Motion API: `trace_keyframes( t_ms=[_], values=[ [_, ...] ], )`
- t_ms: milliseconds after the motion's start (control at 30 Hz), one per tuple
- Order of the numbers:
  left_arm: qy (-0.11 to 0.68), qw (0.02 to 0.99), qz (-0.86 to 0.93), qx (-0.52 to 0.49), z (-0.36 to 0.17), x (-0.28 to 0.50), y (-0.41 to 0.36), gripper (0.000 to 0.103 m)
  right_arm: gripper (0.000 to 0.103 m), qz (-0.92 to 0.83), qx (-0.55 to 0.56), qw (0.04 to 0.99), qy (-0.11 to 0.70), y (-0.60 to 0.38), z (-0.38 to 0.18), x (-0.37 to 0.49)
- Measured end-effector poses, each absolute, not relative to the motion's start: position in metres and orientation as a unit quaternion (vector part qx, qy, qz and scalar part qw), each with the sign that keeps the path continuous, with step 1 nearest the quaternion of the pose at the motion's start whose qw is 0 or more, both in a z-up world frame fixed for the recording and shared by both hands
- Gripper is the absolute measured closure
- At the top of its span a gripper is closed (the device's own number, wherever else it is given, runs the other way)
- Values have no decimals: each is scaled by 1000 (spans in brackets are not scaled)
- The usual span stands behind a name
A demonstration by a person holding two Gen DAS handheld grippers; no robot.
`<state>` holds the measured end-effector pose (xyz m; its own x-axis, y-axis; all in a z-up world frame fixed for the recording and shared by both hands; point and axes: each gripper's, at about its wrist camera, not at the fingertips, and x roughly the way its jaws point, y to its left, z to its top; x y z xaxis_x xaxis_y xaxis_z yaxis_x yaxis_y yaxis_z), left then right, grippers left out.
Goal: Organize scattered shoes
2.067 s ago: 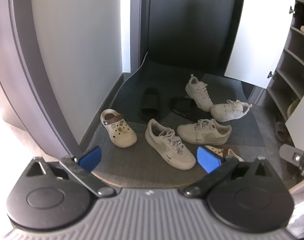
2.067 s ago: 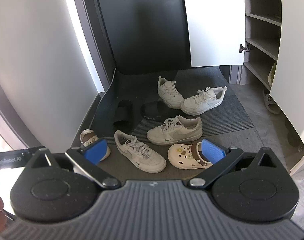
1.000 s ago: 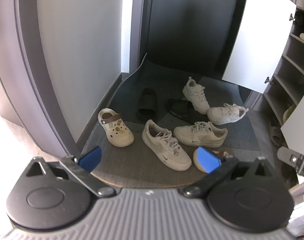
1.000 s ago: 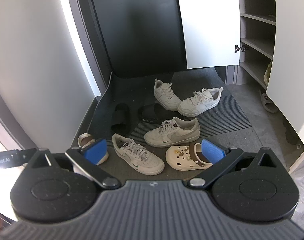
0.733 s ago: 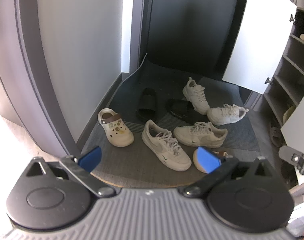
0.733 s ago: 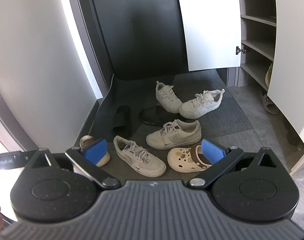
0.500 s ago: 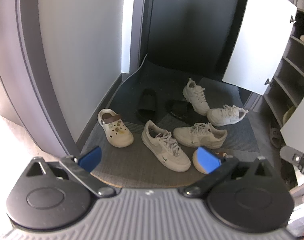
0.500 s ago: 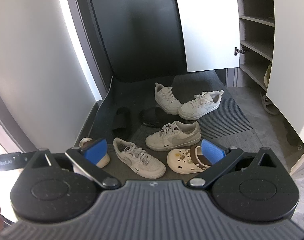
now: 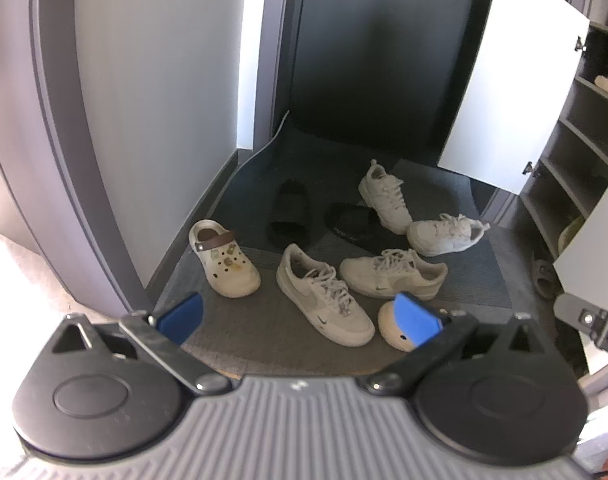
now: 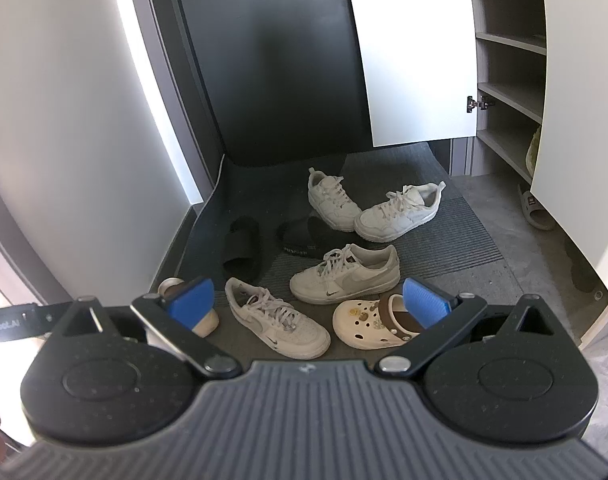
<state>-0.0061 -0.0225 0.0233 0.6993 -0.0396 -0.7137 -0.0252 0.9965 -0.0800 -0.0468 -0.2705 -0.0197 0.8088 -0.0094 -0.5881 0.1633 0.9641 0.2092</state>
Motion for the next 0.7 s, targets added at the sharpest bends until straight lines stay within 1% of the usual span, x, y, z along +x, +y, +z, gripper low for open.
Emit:
trace_keyframes(
  t_ms=[400,567,633,700],
  values=[
    [370,927,-16,-56,18,-11,-17,0,0,-44,127,943,304,-270,-23,-46],
    [334,938,-61,-67,20,-17,-16,0,0,-39,133,946,293,-273,-22,-47],
    [307,948,-72,-50,21,-20,-22,0,0,-37,135,948,286,-274,-21,-48],
    [305,949,-73,-31,18,-20,-27,0,0,-37,134,950,278,-274,-19,-50]
  ],
)
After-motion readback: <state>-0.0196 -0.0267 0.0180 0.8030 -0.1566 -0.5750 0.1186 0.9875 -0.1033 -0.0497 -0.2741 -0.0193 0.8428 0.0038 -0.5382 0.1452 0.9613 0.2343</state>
